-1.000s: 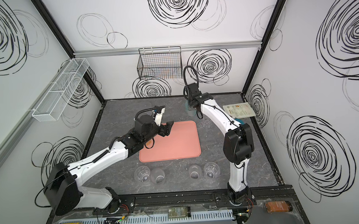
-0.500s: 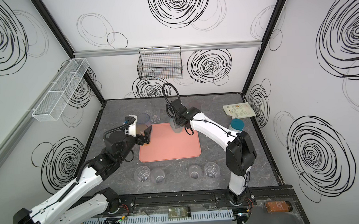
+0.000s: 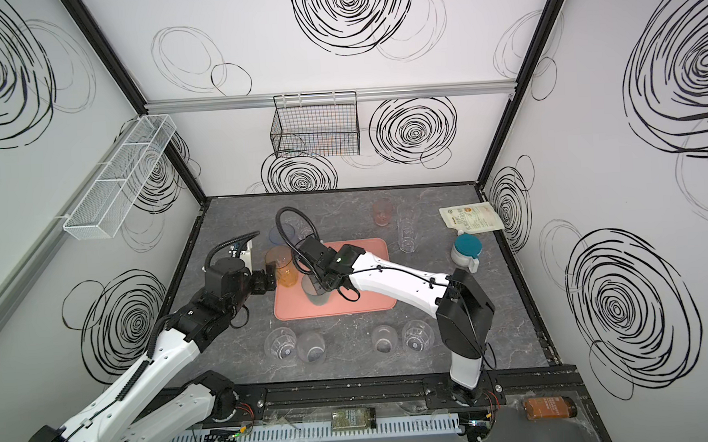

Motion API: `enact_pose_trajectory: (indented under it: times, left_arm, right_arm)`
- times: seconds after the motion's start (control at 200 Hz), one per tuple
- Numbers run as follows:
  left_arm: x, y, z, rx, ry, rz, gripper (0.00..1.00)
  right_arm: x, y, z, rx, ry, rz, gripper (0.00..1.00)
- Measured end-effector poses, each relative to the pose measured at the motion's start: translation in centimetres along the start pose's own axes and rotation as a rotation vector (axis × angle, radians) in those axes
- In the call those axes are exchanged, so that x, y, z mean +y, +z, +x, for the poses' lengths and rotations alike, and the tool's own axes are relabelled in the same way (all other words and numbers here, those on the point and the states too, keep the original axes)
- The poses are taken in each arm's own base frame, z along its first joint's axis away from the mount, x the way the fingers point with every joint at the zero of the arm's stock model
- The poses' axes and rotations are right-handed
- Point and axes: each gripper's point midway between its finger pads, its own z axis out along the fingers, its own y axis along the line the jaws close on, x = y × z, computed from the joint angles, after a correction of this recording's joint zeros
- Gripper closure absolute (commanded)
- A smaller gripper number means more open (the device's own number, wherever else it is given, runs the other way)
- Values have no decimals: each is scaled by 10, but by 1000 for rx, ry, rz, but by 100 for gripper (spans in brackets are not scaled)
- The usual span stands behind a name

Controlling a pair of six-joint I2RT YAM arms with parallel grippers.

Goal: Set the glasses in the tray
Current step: 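Lift the teal glass with right gripper and carry it over the tray, then lower the teal glass onto the tray beside the yellow glass, open right gripper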

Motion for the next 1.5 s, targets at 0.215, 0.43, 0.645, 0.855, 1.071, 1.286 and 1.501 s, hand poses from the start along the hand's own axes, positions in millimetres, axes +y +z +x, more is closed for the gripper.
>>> enact_pose_trajectory:
  times: [0.215, 0.43, 0.645, 0.855, 1.071, 1.286, 1.501]
  left_arm:
    - [13, 0, 6, 24, 2, -65, 4]
    - [19, -3, 0, 14, 0, -97, 4]
    - [21, -4, -1, 10, 0, -107, 3]
    - [23, -4, -1, 7, 8, -120, 3]
    - [22, -4, -2, 3, 8, -117, 3]
    - [21, -4, -2, 3, 12, -114, 3]
    - [21, -4, -2, 2, 12, -114, 3]
  right_arm:
    - [35, 13, 6, 21, -28, -45, 98]
    - [55, 20, -8, 2, -23, -70, 99]
    - [68, 32, -18, -9, -24, -79, 99]
    - [76, 44, -16, 5, -34, -78, 98]
    - [81, 47, -21, -1, -32, -87, 97]
    - [82, 55, -17, 11, -36, -81, 97]
    - [86, 57, -20, 4, -34, -90, 84]
